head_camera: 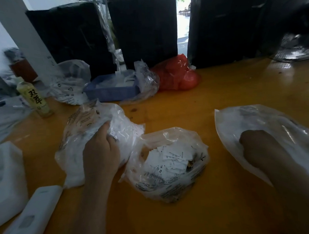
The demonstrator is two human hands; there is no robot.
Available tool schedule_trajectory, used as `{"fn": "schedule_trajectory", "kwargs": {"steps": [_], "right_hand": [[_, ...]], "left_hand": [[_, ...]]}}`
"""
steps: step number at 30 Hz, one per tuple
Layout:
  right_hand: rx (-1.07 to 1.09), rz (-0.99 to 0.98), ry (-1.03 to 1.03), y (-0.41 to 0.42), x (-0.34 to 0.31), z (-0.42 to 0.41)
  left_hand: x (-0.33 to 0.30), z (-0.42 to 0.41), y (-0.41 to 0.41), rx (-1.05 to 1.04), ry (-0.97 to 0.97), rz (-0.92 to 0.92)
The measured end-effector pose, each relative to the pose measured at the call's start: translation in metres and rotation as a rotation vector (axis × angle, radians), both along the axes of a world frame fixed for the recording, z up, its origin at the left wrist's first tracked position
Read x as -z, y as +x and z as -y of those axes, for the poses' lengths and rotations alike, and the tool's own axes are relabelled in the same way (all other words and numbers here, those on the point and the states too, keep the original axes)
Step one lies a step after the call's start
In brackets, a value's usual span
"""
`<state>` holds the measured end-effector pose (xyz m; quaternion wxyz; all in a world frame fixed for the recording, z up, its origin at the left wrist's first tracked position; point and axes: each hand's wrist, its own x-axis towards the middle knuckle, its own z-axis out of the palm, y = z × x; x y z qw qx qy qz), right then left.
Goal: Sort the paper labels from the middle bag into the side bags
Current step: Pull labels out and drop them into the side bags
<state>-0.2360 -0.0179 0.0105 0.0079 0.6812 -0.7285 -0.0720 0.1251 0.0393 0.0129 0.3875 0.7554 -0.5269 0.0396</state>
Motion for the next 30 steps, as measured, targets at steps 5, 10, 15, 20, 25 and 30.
{"fn": "schedule_trajectory", "kwargs": {"steps": [5,10,15,20,25,30], "right_hand": [[0.031,0.09,-0.102,-0.006,-0.001,-0.004],[-0.011,0.072,0.058,-0.01,-0.004,-0.007],[0.078,0.217,-0.106,-0.009,-0.002,0.0],[0.023,0.632,-0.314,0.001,-0.007,0.005],[0.0,1.535,-0.08,0.022,-0.003,-0.006],[-0.16,1.725,0.094,0.051,0.002,-0.015]], "left_hand": [[-0.003,-0.002,-0.005,-0.001,-0.161,0.042],[0.002,-0.004,-0.012,0.057,-0.448,0.204],[0.012,-0.002,-0.041,0.309,-0.459,0.199],[0.024,-0.003,-0.064,0.522,-0.334,0.094],[0.032,-0.007,-0.079,0.652,-0.085,-0.23],[0.04,-0.007,-0.092,0.73,0.184,-0.629]]}}
